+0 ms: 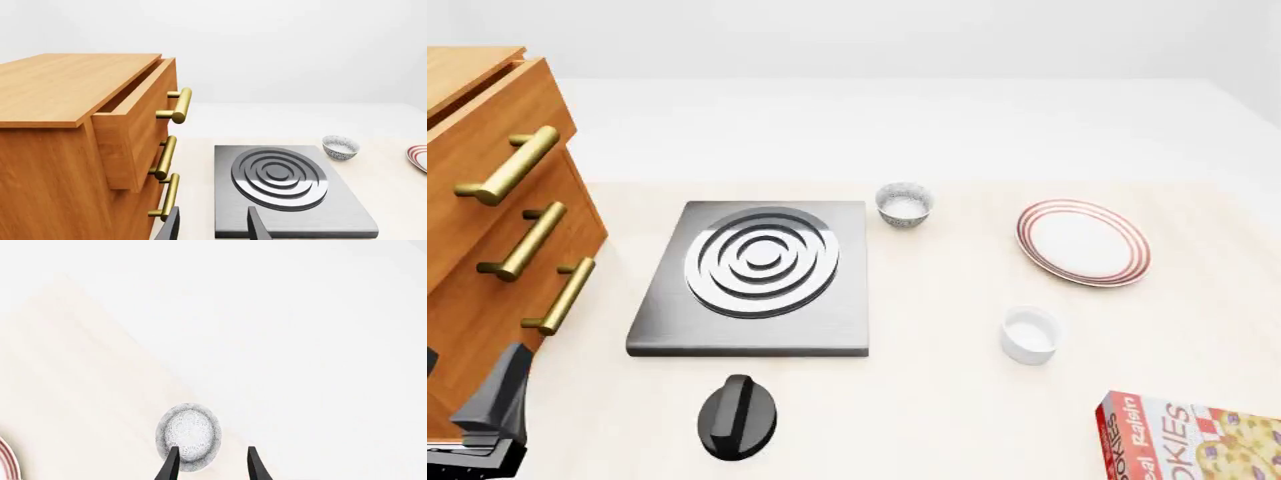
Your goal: Pick the akita bowl next to the cookies box and place it on the plate.
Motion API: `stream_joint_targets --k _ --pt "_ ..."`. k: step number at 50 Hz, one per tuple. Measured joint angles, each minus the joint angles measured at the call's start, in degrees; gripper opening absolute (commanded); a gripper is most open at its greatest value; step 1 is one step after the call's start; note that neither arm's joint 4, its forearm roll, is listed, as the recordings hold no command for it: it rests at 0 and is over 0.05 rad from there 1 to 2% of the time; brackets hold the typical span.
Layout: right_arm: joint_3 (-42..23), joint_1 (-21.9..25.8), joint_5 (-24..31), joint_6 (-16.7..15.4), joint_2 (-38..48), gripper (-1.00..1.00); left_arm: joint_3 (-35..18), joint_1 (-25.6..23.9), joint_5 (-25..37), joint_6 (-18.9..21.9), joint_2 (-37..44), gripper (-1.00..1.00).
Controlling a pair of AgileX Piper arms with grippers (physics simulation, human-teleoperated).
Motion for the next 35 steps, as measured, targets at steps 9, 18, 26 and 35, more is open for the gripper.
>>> stream_joint_targets --k 9,18,26,35 --pt "-0.2 -0.3 -2.1 -0.8 3.6 1.0 0.0 0.0 0.0 0.0 0.0 1.0" --pt "0.5 -0.7 -4.5 -1.5 7.0 1.0 0.0 0.0 0.0 0.0 0.0 1.0" --pt "1.4 -0.9 -6.6 -2.2 9.5 1.0 0.0 0.0 0.0 0.0 0.0 1.0" --pt "2.2 -0.9 -8.2 -2.9 11.4 1.0 0.0 0.0 0.0 0.0 0.0 1.0"
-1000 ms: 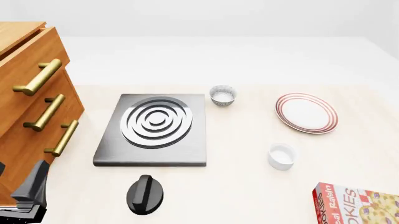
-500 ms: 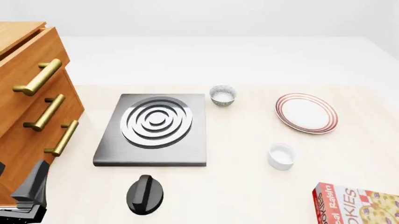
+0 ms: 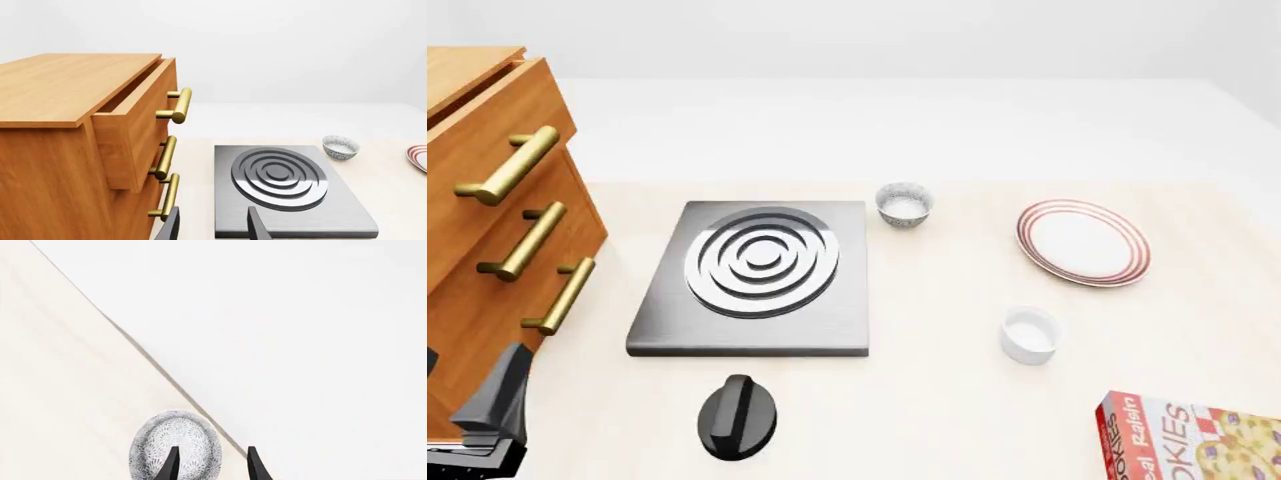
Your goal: Pick the akita bowl next to the cookies box and place it on the plate.
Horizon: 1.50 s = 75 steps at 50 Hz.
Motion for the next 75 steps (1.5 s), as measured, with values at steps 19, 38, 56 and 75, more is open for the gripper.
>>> stream_joint_targets --k 19,38,56,75 --pt "1.5 -0.5 -3.0 -1.2 3.8 1.0 0.0 0.0 0.0 0.0 0.0 1.0" --pt "2.3 -0.7 -4.5 -2.4 5.4 1.0 0.0 0.0 0.0 0.0 0.0 1.0" --pt "2.6 -0.3 -4.4 -2.6 3.8 -1.0 0.0 0.0 0.0 0.0 0.0 1.0" --pt "5.6 -0.2 0.7 -1.8 -5.3 -1.0 0.0 0.0 0.0 0.0 0.0 1.0"
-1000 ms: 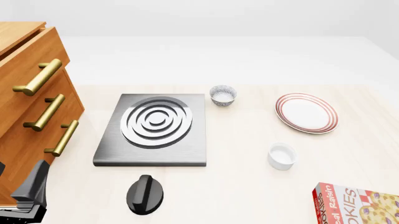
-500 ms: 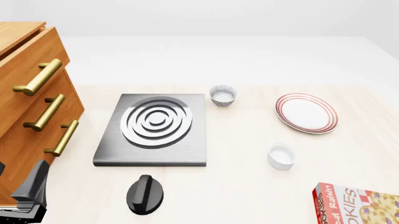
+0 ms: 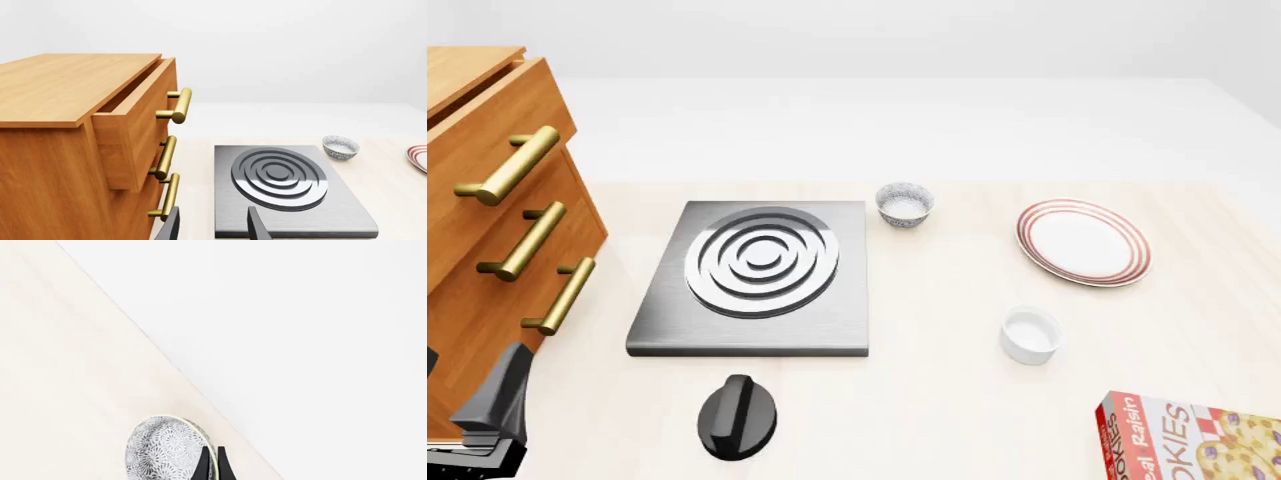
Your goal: Pick the akita bowl next to the cookies box and place it on the plate.
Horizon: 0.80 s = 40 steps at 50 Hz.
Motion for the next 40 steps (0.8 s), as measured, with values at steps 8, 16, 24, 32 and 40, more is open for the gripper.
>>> stream_joint_targets --k 8,16,24,32,40 --pt "0.0 -0.2 3.5 -0.1 -4.9 -1.0 0.0 0.0 0.0 0.0 0.0 1.0" --pt "-0.6 -0.2 7.4 -0.3 -9.8 -1.0 0.0 0.0 0.0 0.0 0.0 1.0" --pt "-1.1 0.5 10.7 0.0 -14.2 -1.0 0.0 0.0 0.0 0.0 0.0 1.0" --pt "-1.8 2.2 13.7 1.0 -17.6 -1.0 0.0 0.0 0.0 0.0 0.0 1.0" --pt "-3.0 5.0 16.3 3.3 -20.2 -1.0 0.0 0.0 0.0 0.0 0.0 1.0"
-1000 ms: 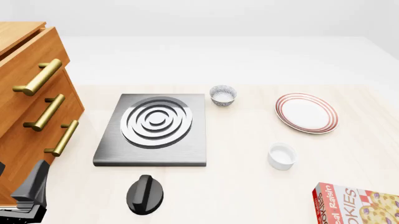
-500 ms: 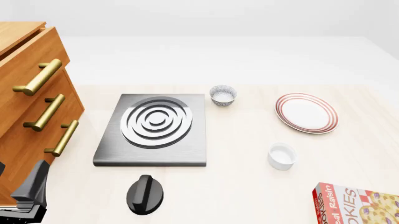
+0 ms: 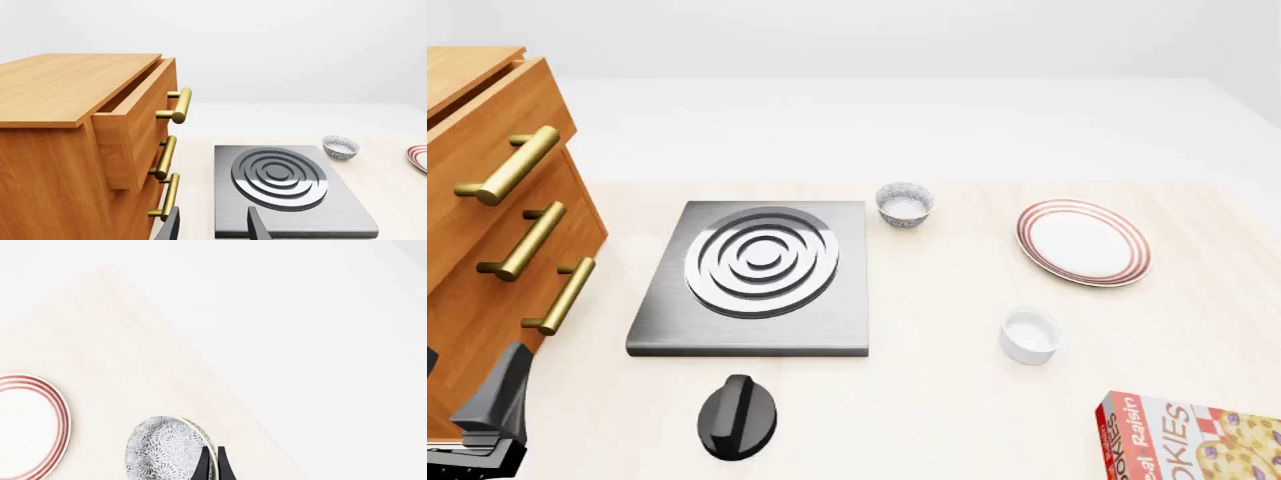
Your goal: Pick the akita bowl next to the cookies box and place it on the plate.
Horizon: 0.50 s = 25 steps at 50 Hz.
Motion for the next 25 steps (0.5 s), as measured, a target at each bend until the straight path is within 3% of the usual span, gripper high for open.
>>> stream_joint_targets --k 25 --pt "-1.8 7.4 4.5 6.6 -3.8 -1.0 0.0 0.0 0.0 0.0 0.0 1.0"
